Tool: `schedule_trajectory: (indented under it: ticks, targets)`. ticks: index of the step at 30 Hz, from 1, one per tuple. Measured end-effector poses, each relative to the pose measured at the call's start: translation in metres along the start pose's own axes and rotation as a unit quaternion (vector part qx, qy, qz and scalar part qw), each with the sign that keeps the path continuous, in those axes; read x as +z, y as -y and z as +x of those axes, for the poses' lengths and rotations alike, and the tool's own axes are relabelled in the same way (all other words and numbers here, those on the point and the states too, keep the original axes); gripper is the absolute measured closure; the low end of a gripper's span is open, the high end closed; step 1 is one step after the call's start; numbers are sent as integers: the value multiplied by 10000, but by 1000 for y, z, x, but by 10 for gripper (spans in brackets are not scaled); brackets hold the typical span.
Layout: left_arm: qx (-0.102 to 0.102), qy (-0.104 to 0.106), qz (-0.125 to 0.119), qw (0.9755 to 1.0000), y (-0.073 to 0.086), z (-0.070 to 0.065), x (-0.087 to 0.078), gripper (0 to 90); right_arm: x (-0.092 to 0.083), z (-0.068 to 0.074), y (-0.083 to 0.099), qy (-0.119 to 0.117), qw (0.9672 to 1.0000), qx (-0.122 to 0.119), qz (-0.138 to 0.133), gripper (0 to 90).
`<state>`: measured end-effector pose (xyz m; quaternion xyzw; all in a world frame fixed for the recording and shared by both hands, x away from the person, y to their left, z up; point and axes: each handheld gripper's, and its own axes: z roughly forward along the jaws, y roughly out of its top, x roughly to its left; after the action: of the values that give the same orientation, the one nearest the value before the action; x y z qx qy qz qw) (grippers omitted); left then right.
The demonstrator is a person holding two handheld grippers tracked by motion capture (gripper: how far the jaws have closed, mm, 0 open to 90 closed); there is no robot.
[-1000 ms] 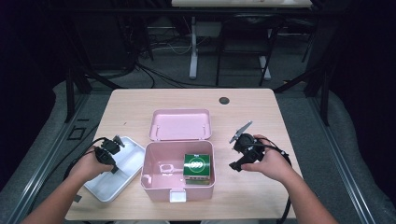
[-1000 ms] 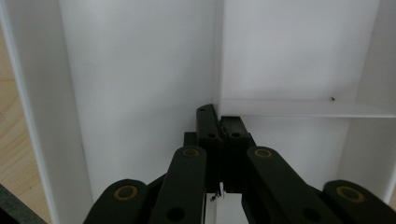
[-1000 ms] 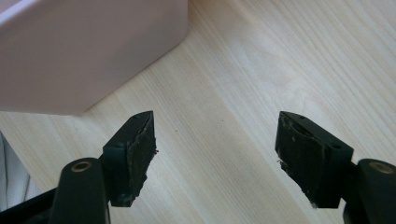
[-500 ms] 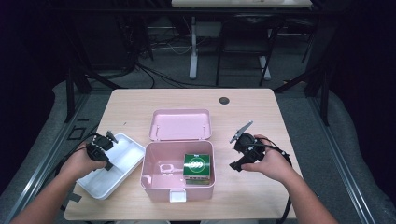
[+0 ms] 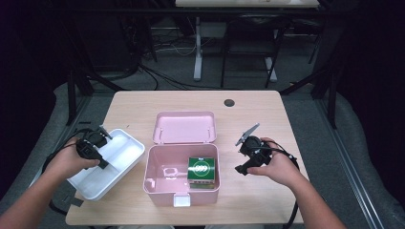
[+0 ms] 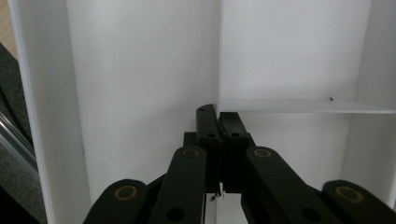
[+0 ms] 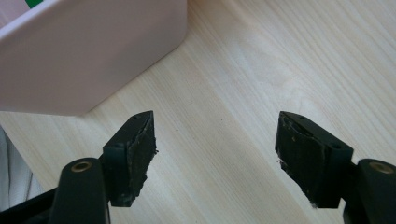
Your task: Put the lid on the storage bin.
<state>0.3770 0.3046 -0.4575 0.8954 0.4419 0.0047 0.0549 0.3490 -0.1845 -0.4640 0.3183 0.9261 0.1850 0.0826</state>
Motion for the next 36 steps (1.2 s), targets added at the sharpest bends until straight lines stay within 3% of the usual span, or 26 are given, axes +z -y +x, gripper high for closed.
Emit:
schedule_trajectory:
  ticks: [6,13,22,27,36]
  targets:
    - [28,-25,-56,10000,-3,-3,-17,891,-4,1,0,5,10000,-17,80,284]
    - [156,-71,-39,9998,-7,-9,-34,892,-4,1,1,29,10000,6,-6,284]
    - [264,-92,-140,9995,-10,-17,-49,892,-4,2,1,24,10000,-10,-6,284]
    - [421,-108,-209,9988,-15,-23,-56,892,-4,1,0,26,10000,-16,85,284]
    - [707,-128,-230,9971,-28,-39,-62,892,-2,0,2,35,10000,40,-8,284]
